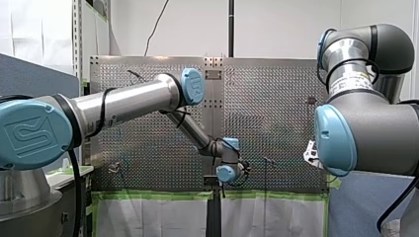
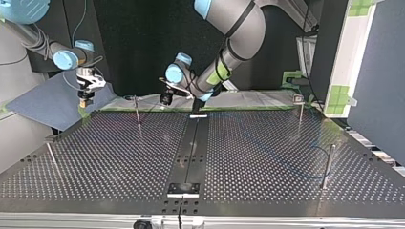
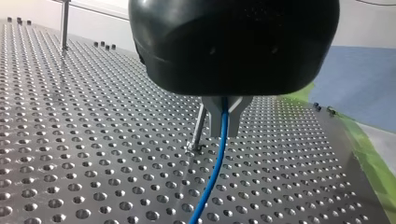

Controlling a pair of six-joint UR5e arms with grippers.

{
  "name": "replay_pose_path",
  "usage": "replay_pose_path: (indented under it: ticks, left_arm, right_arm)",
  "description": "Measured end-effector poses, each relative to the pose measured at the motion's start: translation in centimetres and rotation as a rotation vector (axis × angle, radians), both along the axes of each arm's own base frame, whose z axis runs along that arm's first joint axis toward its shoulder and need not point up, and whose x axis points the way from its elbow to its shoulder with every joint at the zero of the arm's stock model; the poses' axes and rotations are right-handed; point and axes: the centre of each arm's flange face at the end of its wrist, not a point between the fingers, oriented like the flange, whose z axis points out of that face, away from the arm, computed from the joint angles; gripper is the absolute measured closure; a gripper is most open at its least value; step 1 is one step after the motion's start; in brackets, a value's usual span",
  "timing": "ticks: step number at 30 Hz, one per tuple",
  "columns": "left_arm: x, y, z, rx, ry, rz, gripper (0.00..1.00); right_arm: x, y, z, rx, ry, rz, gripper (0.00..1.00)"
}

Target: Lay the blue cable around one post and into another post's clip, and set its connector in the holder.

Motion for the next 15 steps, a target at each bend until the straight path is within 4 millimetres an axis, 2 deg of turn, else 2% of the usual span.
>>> replay_pose_path:
  ticks: [15]
  left_arm:
    - [0.5, 0.0, 0.4, -0.017, 0.001, -0.001, 1.0]
  right_arm:
    - [0.3, -1.3, 0.8, -0.026, 0.002, -0.001, 1.0]
